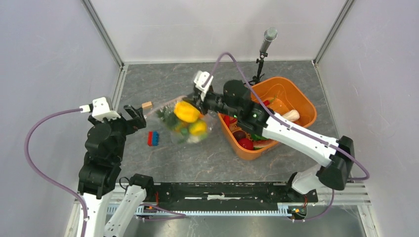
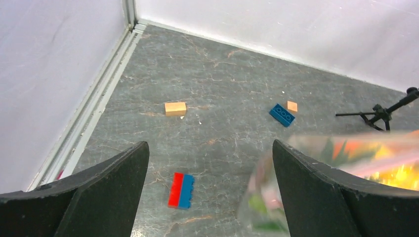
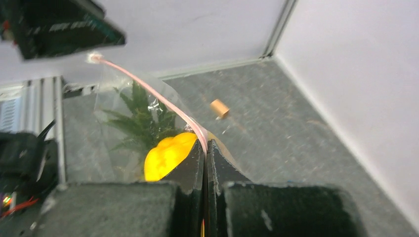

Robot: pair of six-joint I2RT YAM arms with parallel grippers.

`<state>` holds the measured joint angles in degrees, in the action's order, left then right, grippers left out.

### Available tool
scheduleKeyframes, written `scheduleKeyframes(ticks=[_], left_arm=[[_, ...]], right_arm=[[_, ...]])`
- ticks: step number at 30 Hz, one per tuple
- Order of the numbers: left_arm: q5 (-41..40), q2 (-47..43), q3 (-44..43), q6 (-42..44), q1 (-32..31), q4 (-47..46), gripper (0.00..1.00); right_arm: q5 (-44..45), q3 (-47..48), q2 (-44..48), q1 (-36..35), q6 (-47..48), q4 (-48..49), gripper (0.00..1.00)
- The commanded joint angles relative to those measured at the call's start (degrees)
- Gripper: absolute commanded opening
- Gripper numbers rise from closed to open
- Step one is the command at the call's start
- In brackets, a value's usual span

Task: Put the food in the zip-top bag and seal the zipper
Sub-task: Place the zipper food storage bag at the center of the board.

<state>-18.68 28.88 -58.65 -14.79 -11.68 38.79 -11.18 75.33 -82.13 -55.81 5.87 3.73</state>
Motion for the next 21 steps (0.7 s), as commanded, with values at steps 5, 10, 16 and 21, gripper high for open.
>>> scheduleKeyframes(ticks=[5,10,16,21], left_arm=[[-2.47,-2.65,-3.03,0.04,0.34,-0.96,1.0],[1.98,-2.61,-4.04,0.96,0.34,0.77,1.0],[7.68,-0.55,-3.15,-0.46,0.33,-0.19,1.0],[10.06,0.55,-2.78,-0.94,0.34,-0.39,1.0]], right_arm=[[-4.6,6.36,-2.96,0.36,9.32,-2.98,0.0],[-9.26,-22.17,6.95,-0.22,13.52,1.41,0.07],[-16.89,-33.94,16.09,-0.92,8.32,1.25,0.31],[-23.61,-38.05,23.42,-1.05,4.3,6.21,0.64]])
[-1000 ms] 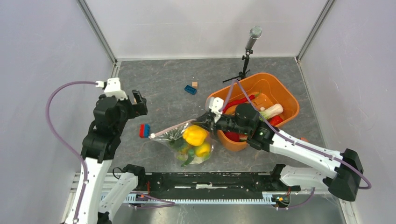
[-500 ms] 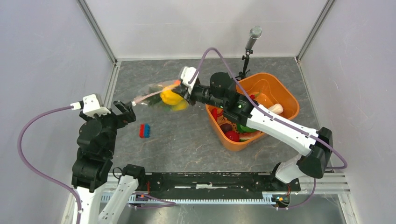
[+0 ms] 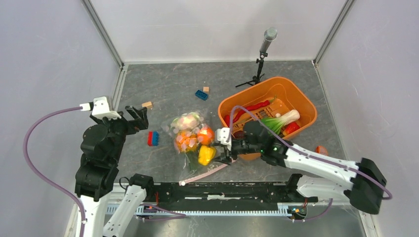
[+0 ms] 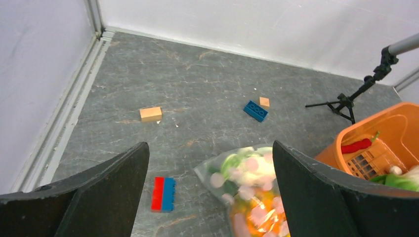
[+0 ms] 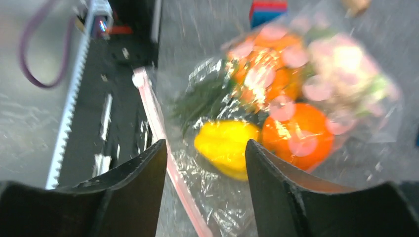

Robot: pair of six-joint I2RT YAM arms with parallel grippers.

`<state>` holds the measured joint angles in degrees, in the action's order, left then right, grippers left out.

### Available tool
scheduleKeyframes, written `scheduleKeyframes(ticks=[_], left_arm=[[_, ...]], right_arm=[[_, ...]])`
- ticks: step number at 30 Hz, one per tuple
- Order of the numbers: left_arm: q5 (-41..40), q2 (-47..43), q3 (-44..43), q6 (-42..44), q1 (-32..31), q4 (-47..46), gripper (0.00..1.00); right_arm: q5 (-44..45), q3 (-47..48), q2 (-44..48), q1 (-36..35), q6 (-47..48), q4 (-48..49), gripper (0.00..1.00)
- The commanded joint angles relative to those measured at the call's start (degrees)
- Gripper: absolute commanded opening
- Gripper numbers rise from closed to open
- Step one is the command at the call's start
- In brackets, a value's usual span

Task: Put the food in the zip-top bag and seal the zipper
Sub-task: Place the zipper food storage bag at the center of the board, then reset both arms

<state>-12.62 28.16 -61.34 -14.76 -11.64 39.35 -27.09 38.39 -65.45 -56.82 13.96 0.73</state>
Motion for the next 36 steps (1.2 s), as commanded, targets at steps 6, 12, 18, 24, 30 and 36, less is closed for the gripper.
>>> scheduleKeyframes(ticks=[6,12,18,24,30,36], left_arm=[[10.75,3.89,1.09,-1.34,0.3,-0.17,1.0],[14.48,9.52,4.34,-4.88,0.26,-1.12,1.0],[12.94,11.31,7.42,-7.97,0.3,-3.41,1.0],[1.91,11.18,7.66,-11.75,0.3,-2.54,1.0],[-6.27,9.22,8.03,-13.49,0.3,-2.22,1.0],[-6.89,7.22,7.67,-10.89,0.3,-3.61,1.0]], right_arm=[[8.28,-5.0,16.53,-0.04,-8.78,15.24,0.67],[50.02,-6.71,23.89,0.27,-12.75,10.68,0.85],[61.13,0.29,23.37,10.65,-13.87,-4.02,0.93],[43.29,5.97,23.84,32.6,-15.11,-11.22,0.98],[40.97,10.66,20.22,45.3,-18.96,-16.9,0.98],[29.88,10.36,18.57,52.33,-20.39,-16.86,0.98]])
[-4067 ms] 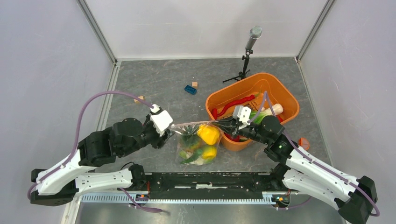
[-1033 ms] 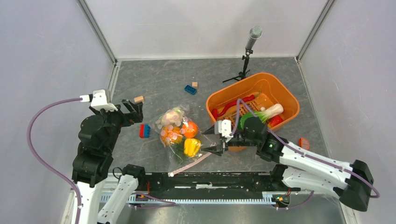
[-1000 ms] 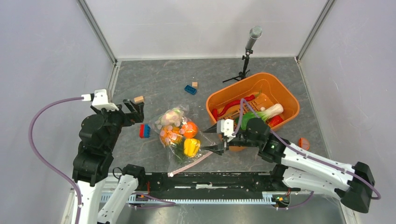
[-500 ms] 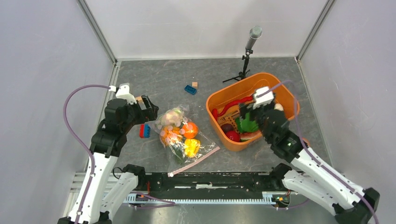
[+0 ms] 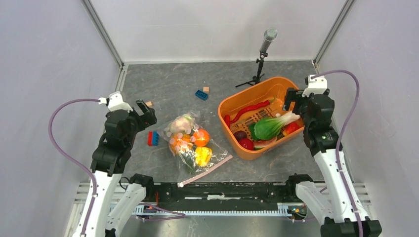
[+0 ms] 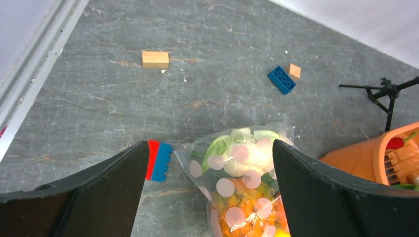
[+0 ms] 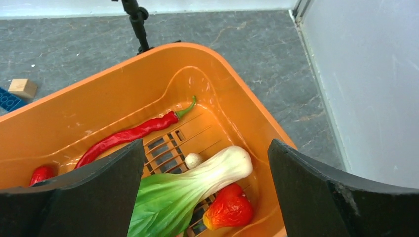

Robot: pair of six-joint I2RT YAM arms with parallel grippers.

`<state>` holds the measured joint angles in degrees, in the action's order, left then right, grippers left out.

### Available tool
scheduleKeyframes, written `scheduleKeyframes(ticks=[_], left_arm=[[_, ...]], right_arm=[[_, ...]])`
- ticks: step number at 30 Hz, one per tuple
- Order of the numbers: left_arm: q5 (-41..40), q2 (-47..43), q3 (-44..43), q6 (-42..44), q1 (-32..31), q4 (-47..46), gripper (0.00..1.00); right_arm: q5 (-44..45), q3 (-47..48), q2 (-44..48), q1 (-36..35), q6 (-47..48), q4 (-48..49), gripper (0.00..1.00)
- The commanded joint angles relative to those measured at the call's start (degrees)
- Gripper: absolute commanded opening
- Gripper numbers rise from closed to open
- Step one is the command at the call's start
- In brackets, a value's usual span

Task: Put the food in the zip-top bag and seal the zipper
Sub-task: Reset both arms

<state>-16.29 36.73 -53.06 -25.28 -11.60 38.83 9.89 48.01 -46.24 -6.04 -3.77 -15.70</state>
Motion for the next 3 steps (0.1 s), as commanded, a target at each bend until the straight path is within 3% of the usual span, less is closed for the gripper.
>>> scheduleKeyframes(ticks=[1,3], left_arm=[[-3.57,-1.39,-0.84,0.01,0.26,-3.1,1.0],[-3.91,-1.47,-1.66,1.16,0.26,-2.66,1.0]], right_arm=[[-7.52,-0.26,0.12,1.48,-3.22,0.57,0.98],[-7.99,-2.67,2.63,1.52,-3.98,3.18,0.98]])
